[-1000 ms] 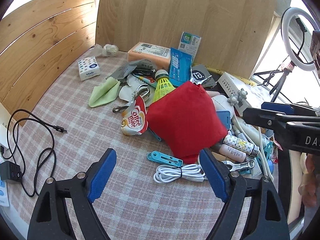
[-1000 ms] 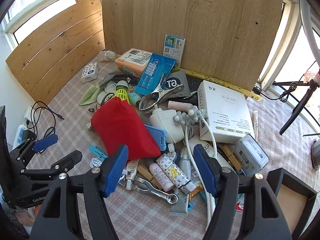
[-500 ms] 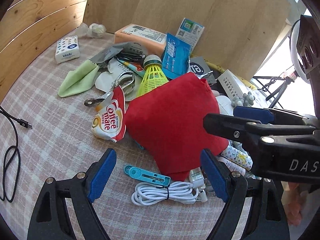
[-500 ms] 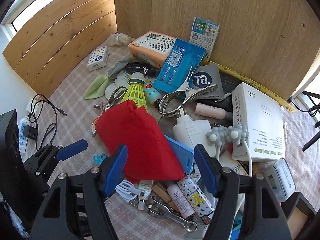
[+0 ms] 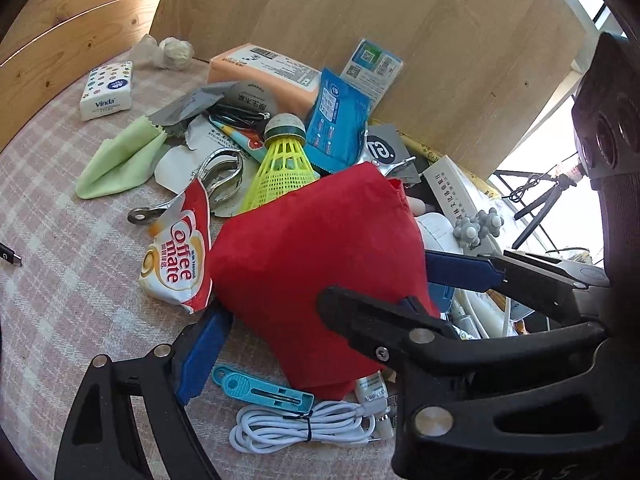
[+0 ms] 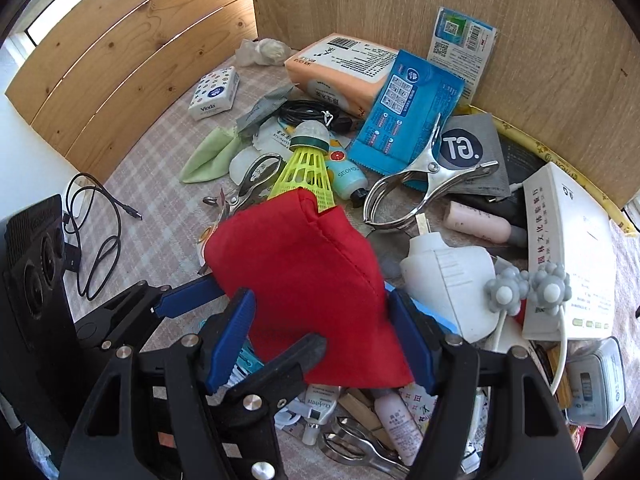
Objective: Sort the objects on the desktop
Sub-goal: 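Grasp the red cloth pouch with both grippers and lift it, then carry the red pouch with both grippers over the tray and release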
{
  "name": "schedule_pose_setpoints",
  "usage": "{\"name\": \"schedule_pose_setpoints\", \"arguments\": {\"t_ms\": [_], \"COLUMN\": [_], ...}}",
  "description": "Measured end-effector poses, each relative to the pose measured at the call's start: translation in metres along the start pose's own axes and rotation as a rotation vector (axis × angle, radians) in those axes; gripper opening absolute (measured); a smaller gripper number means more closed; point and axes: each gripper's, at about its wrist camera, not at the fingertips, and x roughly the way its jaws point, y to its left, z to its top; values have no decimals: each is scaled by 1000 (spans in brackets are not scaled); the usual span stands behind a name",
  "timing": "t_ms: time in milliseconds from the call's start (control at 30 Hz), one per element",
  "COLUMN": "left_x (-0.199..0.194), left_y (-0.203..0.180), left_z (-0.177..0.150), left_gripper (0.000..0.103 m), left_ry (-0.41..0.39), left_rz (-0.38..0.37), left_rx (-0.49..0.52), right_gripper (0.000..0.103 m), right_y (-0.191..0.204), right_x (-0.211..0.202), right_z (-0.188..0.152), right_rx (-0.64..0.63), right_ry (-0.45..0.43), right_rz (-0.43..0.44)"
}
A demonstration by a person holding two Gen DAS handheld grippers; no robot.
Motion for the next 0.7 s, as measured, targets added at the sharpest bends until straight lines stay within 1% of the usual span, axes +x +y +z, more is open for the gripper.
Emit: {"name": "schedule_pose_setpoints", "arguments": {"t_ms": [67, 167, 233, 433, 567, 700], "left_x": [-1, -7, -13, -35, -51, -63], "left_y": [-1, -3, -7, -26, -47, -72], "left_z": [1, 1, -1, -5, -8, -15], "left_gripper": [84, 84, 83, 83, 83, 83], "left_ry": [-1, -4, -12, -41, -65, -54], "left_rz": [-14, -31, -30, -39, -54, -89], "left_rx": [-6, -2, 16, 67, 120, 167], "right_gripper": [64, 59, 59, 58, 58, 58], "right_y": [-2, -10, -13, -14, -16, -23], "right_x": [-2, -8, -13, -33, -59, -84], "right_z": [-1, -3, -5, -16, -26, -39], "right_rx": [16, 67, 93, 144, 156, 195], "right_ry": [-6, -20, -25, -55, -103, -129], "right_rz": [5, 36, 57, 78, 71, 57]}}
